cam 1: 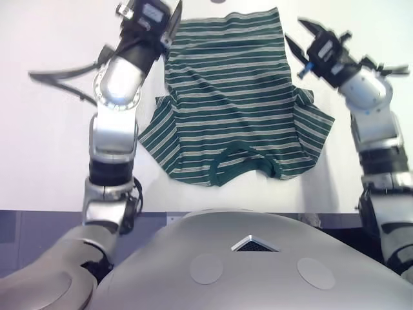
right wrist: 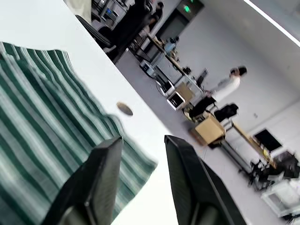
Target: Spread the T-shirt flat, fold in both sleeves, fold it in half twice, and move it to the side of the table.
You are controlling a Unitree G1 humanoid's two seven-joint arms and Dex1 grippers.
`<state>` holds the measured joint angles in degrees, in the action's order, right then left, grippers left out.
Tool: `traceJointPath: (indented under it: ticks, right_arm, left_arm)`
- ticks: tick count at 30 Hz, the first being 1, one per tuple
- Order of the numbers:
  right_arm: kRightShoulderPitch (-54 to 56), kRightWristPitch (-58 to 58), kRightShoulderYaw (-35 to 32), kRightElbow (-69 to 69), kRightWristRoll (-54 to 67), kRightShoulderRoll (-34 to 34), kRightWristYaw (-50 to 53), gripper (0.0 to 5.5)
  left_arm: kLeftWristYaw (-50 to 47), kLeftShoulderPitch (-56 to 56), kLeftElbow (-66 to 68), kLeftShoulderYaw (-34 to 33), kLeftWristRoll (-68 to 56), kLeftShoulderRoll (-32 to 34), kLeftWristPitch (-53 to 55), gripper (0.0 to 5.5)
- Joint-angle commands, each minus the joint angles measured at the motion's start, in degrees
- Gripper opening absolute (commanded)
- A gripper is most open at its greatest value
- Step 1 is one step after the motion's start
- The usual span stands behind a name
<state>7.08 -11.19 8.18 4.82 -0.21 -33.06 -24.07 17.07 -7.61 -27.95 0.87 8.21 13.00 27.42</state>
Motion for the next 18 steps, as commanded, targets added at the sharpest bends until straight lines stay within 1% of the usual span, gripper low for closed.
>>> traceJointPath:
  ticks: [1,3,6,8,11,14,16,17,18]
  right_arm:
    - [-16.6,4.7,-4.2,-9.3,-1.1,4.4,7.8,1.67]
    - [-21.9,6.1,-4.8,-13.2,-2.3,7.4,11.4,1.67]
    - [-24.5,6.8,-5.8,-16.4,-4.1,9.7,14.4,1.67]
    - [-24.5,7.3,-7.1,-17.9,-4.3,11.0,15.9,1.67]
    - [-25.4,7.9,-6.5,-20.8,-5.5,11.9,15.8,1.67]
    - [-26.7,8.5,-7.0,-22.8,-5.6,12.3,15.8,1.67]
    - [-26.4,8.8,-7.3,-22.8,-5.7,12.5,15.8,1.67]
    - [-25.9,8.7,-7.3,-22.5,-5.9,12.4,15.7,1.67]
    - [-25.5,8.6,-7.3,-22.3,-6.1,12.3,15.6,1.67]
  left_arm:
    - [4.4,16.3,-12.2,-9.7,-9.2,-0.2,15.9,3.30]
    - [6.7,22.1,-15.0,-13.6,-13.3,0.8,23.6,3.36]
    - [8.2,25.6,-18.0,-15.1,-17.8,1.7,34.6,3.36]
    - [7.9,27.1,-16.2,-15.9,-18.8,2.7,38.7,3.36]
    - [7.2,29.3,-14.1,-17.7,-19.3,4.0,40.6,3.36]
    - [7.9,32.5,-13.1,-16.7,-19.1,7.5,39.9,3.36]
    - [8.0,34.2,-12.9,-16.0,-19.7,8.1,39.0,3.36]
    - [8.2,35.2,-13.1,-15.5,-20.6,7.7,38.9,3.12]
    - [8.6,36.1,-13.3,-15.0,-21.5,7.3,38.8,3.02]
